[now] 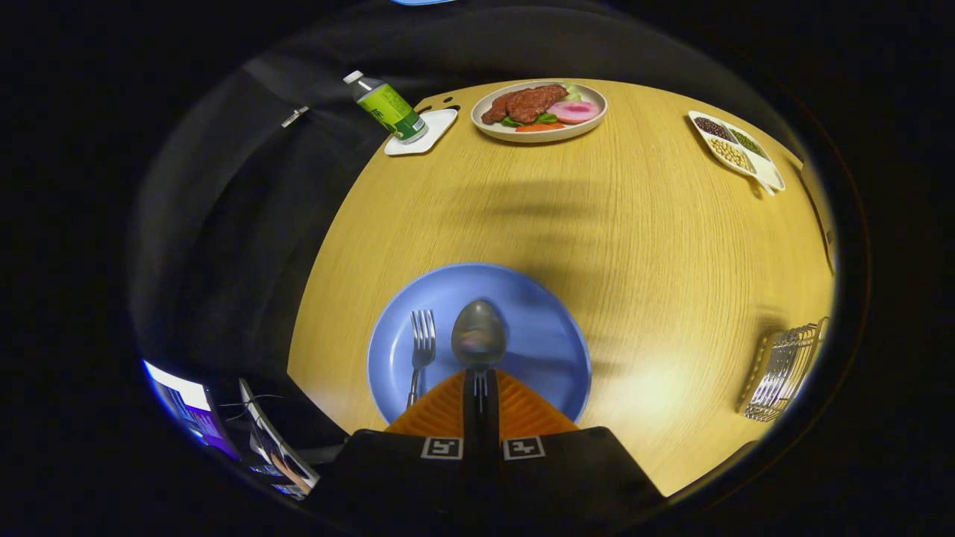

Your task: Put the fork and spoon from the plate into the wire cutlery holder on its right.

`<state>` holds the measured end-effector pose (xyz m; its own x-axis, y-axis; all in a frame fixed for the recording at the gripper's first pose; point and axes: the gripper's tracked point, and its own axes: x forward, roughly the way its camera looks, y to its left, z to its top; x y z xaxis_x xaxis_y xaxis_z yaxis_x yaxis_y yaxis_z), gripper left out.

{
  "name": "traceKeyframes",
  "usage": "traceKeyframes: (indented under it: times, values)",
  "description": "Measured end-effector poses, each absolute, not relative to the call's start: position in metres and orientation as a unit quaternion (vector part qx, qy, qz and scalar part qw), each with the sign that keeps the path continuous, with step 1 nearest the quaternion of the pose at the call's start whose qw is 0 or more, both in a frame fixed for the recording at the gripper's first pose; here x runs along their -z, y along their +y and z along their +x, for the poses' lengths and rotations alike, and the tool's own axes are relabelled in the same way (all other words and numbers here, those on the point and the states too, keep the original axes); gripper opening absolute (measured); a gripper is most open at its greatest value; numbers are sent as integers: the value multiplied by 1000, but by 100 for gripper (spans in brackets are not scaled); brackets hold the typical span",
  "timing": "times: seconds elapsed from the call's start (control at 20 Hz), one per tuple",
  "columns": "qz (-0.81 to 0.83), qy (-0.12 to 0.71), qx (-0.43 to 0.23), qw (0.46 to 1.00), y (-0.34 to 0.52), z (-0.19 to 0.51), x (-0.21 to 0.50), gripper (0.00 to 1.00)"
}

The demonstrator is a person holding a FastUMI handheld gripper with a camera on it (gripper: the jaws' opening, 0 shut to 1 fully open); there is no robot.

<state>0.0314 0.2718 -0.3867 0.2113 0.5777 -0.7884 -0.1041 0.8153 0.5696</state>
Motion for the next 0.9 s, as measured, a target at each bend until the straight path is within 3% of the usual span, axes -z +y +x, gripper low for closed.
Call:
traceKeyframes:
  times: [0.45,0.9]
  values:
    - [346,537,-224,736,240,50,318,5]
    - [340,509,-186,769,71,41,277,5]
